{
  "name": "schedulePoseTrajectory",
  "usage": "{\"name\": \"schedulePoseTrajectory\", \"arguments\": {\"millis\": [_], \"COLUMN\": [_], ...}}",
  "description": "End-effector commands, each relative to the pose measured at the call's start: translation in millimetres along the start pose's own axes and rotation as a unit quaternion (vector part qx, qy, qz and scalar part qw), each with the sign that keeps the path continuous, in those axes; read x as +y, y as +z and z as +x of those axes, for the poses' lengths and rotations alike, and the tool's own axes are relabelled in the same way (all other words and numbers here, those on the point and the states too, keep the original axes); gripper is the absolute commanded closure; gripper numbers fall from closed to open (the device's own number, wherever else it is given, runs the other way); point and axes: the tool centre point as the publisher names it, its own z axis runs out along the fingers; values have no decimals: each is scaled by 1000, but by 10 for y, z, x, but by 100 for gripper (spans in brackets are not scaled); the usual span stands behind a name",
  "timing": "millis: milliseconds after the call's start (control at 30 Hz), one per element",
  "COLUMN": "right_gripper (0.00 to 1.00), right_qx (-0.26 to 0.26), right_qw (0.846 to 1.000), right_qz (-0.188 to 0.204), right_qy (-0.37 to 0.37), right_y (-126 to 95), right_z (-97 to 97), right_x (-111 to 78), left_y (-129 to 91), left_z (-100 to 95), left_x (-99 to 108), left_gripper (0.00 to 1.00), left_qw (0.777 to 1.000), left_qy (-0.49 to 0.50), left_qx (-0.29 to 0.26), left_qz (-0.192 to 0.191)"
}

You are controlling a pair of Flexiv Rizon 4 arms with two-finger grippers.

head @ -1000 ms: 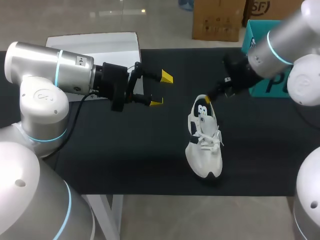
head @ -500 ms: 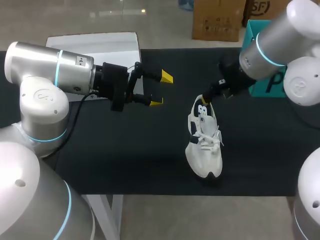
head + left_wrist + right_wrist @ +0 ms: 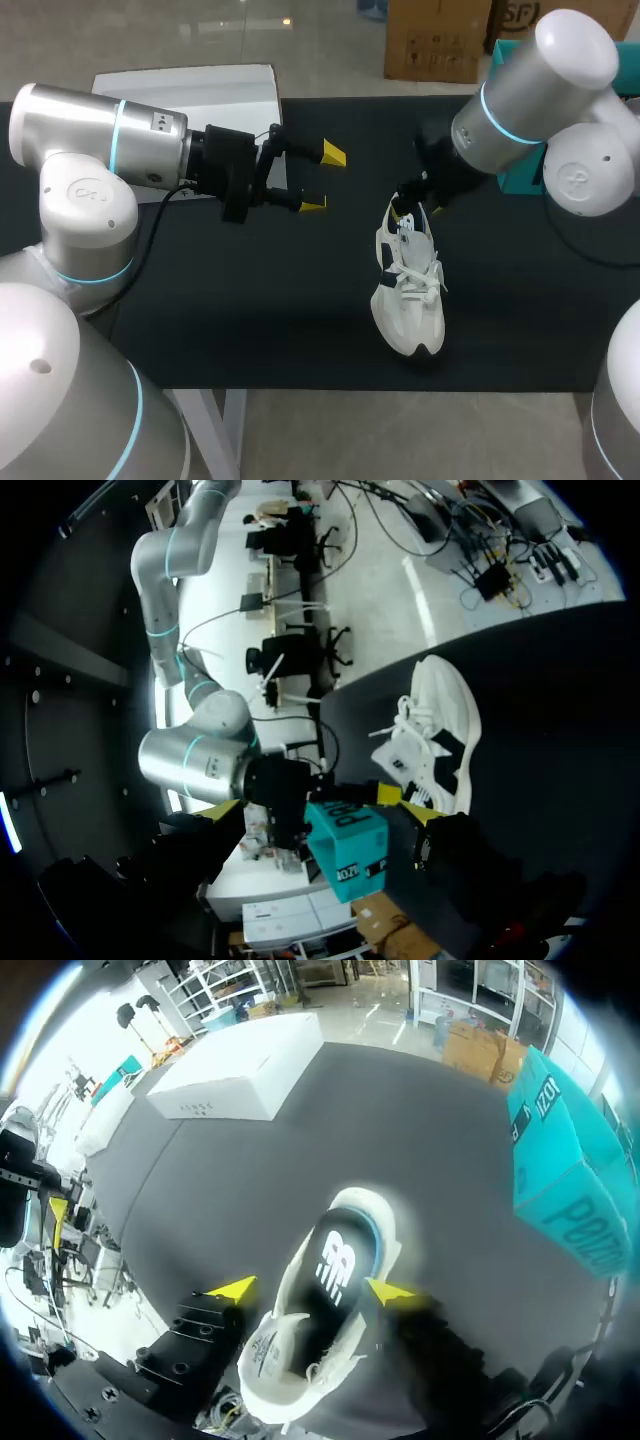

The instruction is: Take the shoe out of the shoebox, open the shoe tongue, remove and reinsert the insole, then place the shoe into the shoebox

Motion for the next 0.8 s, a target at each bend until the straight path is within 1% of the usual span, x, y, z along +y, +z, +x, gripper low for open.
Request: {"name": "schedulePoseTrajectory", "arguments": {"millis": [33, 200, 367, 500, 567, 667, 800], "right_gripper": [100, 100, 100, 100, 100, 100, 100], "right_qx": [-3, -13, -25, -33, -32, -29, -22], "right_qw": [1000, 1000, 999, 998, 998, 998, 998], "right_qz": [6, 12, 5, -5, -6, 1, 15], "right_qy": [6, 18, 38, 50, 56, 57, 58], "right_y": [265, 443, 505, 504, 543, 642, 803], "right_z": [-1, -99, -206, -249, -284, -273, -253], "right_x": [32, 14, 32, 54, 54, 21, -74], "left_y": [2, 2, 2, 2, 2, 2, 2], "left_z": [-3, -3, -3, -3, -3, -3, -3], "left_x": [0, 0, 0, 0, 0, 0, 0], "left_gripper": [0, 0, 0, 0, 0, 0, 0], "left_qw": [1000, 1000, 1000, 1000, 1000, 1000, 1000], "left_qy": [0, 0, 0, 0, 0, 0, 0], "left_qx": [2, 2, 2, 2, 2, 2, 2], "left_qz": [0, 0, 0, 0, 0, 0, 0]}}
